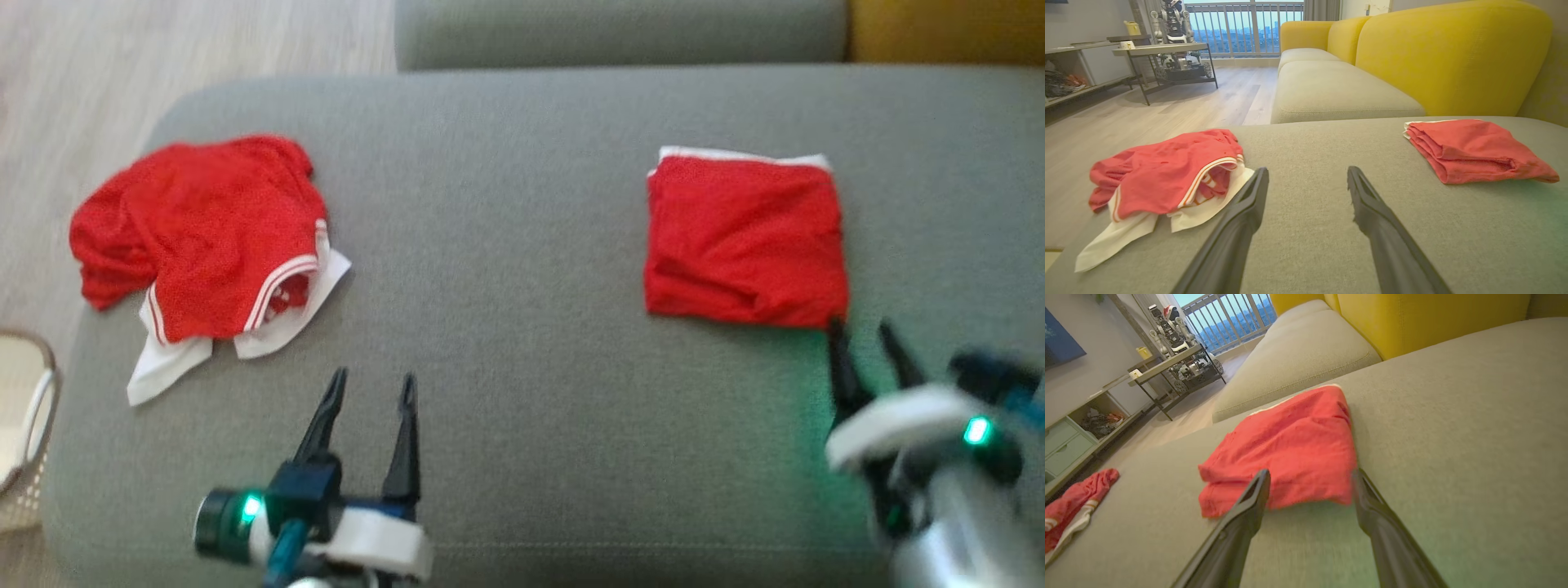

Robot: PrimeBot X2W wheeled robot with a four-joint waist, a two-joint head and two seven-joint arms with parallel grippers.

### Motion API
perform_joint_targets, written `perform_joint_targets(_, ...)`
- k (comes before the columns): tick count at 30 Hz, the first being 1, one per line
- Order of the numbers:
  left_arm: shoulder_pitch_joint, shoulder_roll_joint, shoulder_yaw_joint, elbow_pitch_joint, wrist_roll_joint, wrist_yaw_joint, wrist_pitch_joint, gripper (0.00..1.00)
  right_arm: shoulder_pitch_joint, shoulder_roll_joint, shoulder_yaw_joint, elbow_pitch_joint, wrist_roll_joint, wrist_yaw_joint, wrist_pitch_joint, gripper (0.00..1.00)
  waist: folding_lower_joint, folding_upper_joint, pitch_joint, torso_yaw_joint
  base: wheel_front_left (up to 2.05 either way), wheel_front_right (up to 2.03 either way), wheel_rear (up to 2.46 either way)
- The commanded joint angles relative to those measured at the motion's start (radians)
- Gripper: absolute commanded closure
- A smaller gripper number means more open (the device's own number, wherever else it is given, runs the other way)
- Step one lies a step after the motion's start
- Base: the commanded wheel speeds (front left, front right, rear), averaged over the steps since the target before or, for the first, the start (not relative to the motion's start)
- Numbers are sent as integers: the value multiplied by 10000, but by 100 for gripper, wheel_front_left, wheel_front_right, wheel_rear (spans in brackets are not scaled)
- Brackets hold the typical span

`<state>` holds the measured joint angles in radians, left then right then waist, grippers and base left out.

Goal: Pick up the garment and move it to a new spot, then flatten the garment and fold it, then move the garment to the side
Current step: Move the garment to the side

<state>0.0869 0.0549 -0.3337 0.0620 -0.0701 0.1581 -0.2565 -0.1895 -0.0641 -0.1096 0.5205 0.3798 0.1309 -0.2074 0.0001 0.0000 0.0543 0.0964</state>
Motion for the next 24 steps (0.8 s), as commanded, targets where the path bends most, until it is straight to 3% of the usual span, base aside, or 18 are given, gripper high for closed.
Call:
perform_joint_targets(1, -750, -46, 148, -425, 74, 4, -53, 0, -1064, -439, 103, 10, 357, -2, 316, 0, -1, 0, 514, 207, 0, 0, 0)
perform_joint_targets(6, -1265, -46, -203, -549, 5, 82, -53, 0, -2673, -1334, -138, 1228, 1284, -2, 1570, 0, -1, 0, 1223, 462, 0, 0, 0)
perform_joint_targets(15, -2078, -47, -583, -701, -84, 200, -53, 0, -4586, -2155, 234, 2785, 2270, -2, 3371, 0, -1, 0, 2383, 704, 0, 0, 0)
perform_joint_targets(16, -2151, -47, -600, -695, -65, 202, -53, 0, -4691, -2176, 332, 2937, 2324, -2, 3453, 15, -1, 0, 2451, 707, 0, 0, 0)
perform_joint_targets(18, -2274, -47, -607, -669, -40, 208, -53, 0, -4863, -2145, 528, 3160, 2500, -2, 3551, 79, -1, 0, 2531, 697, 0, 0, 0)
perform_joint_targets(19, -2318, -47, -596, -657, -31, 216, -53, 0, -4926, -2119, 609, 3236, 2620, -2, 3581, 100, -1, 0, 2561, 675, 0, 0, 0)
perform_joint_targets(24, -2398, -47, -472, -678, 8, 268, -53, 0, -4905, -2464, 1475, 3153, 2584, -2, 3401, 100, -1, 0, 2603, 375, 0, 0, 0)
